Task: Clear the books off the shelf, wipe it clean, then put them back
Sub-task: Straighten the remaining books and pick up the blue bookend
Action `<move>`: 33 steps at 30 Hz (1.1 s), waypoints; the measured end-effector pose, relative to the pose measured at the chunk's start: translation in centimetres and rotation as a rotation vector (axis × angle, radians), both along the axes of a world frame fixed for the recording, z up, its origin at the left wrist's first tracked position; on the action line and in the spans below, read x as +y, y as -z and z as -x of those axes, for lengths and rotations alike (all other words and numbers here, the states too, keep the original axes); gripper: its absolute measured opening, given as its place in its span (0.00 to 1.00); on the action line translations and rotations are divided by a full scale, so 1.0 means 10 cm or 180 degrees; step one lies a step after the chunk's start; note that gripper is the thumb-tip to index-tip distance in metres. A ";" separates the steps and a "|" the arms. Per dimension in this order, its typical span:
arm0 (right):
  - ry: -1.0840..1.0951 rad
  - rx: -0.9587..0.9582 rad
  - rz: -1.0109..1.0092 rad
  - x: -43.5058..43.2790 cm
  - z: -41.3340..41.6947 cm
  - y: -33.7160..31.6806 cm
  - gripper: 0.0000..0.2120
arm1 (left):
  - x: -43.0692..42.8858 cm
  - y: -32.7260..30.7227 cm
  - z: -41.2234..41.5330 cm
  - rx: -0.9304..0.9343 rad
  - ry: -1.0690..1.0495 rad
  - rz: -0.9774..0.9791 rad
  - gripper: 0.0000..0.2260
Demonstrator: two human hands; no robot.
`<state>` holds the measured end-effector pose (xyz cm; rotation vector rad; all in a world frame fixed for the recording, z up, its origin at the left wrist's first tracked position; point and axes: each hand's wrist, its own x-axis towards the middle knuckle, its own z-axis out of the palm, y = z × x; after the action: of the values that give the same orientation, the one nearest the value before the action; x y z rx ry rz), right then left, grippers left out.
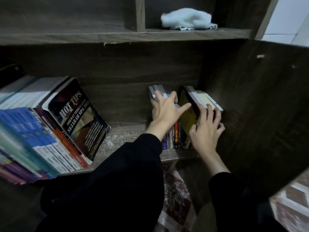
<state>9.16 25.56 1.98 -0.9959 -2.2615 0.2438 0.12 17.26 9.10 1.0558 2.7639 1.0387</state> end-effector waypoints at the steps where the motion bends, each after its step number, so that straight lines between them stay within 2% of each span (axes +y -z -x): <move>1: 0.0010 0.0014 -0.0004 0.00 0.01 0.00 0.35 | 0.02 -0.02 0.02 0.0005 -0.0183 0.0056 0.20; 3: 0.0016 0.0024 -0.0016 -0.01 0.02 0.01 0.35 | 0.04 -0.08 0.09 -0.0167 -0.0548 0.0198 0.29; 5: 0.0036 0.0000 -0.0020 -0.02 0.03 0.02 0.35 | -0.01 -0.13 0.18 -0.0576 -0.0852 0.0332 0.40; 6: 0.0047 -0.0010 -0.0018 -0.02 0.03 0.02 0.35 | -0.05 -0.15 0.24 -0.0797 -0.0959 0.0365 0.42; 8: 0.0126 0.0018 -0.0010 -0.05 0.05 0.01 0.36 | -0.17 -0.13 0.40 -0.1175 -0.1191 0.0170 0.40; 11: 0.0123 0.0387 -0.0282 -0.23 0.08 0.02 0.38 | -0.39 -0.01 0.54 -0.1408 -0.1506 -0.0655 0.31; 13: -0.0468 0.0487 -0.0194 -0.45 0.12 0.15 0.40 | -0.53 0.06 0.56 -0.1569 -0.1543 -0.0997 0.29; 15: -0.1094 -0.0013 0.0479 -0.63 0.19 0.38 0.44 | -0.66 0.09 0.56 -0.1639 -0.1540 -0.1179 0.27; 17: -0.1261 -0.0639 0.1088 -0.72 0.29 0.62 0.49 | -0.76 0.10 0.58 -0.1607 -0.1514 -0.1231 0.27; 18: -0.1270 -0.0742 0.1247 -0.75 0.36 0.70 0.50 | -0.80 0.10 0.59 -0.1574 -0.1492 -0.1223 0.27; 21: -0.1351 -0.0673 0.1362 -0.91 0.59 0.80 0.50 | -0.93 0.03 0.65 -0.1390 -0.1379 -0.1082 0.26; 25: -0.1585 -0.0269 0.1503 -1.29 0.88 0.88 0.50 | -1.14 -0.12 0.74 -0.0853 -0.1332 -0.0636 0.29; 33: -0.2427 -0.0040 0.1899 -1.98 1.42 0.88 0.48 | -1.75 -0.19 0.99 -0.0086 -0.1501 -0.0098 0.30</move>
<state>-5.09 5.76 -6.83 -0.3277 -2.5370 1.2887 -9.77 -0.29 11.01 0.3845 3.0564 1.1192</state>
